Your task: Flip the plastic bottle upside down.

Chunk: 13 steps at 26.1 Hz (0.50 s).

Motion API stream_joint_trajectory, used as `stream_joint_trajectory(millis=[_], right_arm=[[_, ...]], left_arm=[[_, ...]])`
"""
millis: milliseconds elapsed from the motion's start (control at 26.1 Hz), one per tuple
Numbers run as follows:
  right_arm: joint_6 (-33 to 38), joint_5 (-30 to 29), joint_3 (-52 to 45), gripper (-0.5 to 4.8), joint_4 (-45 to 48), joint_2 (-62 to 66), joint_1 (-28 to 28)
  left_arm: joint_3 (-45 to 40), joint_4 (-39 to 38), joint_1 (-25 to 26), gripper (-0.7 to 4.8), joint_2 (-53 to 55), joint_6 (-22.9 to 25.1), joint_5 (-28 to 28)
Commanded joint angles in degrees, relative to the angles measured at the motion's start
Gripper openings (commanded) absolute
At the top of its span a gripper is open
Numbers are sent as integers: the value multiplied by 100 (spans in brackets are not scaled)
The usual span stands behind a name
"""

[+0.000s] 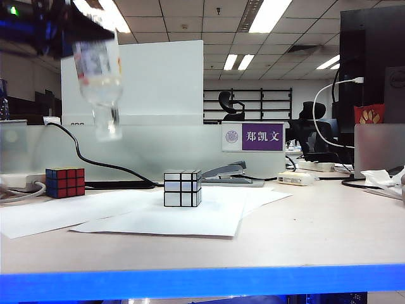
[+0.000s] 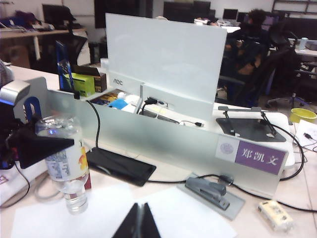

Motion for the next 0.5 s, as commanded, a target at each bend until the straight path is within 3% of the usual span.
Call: stream_joint_trajectory(millis=[38,345,499], right_arm=[[28,-13,-103,-9,164,0,9],[28,-9,-306,-9,223,2,7],[28,-13,-317,-9,227,83,4]], left_arm=[[-120,284,2,-5,210,269,-57],[-122,1172,-26,-5,1202,223,-229],[-122,1180,-118,-5,1425,492,-315]])
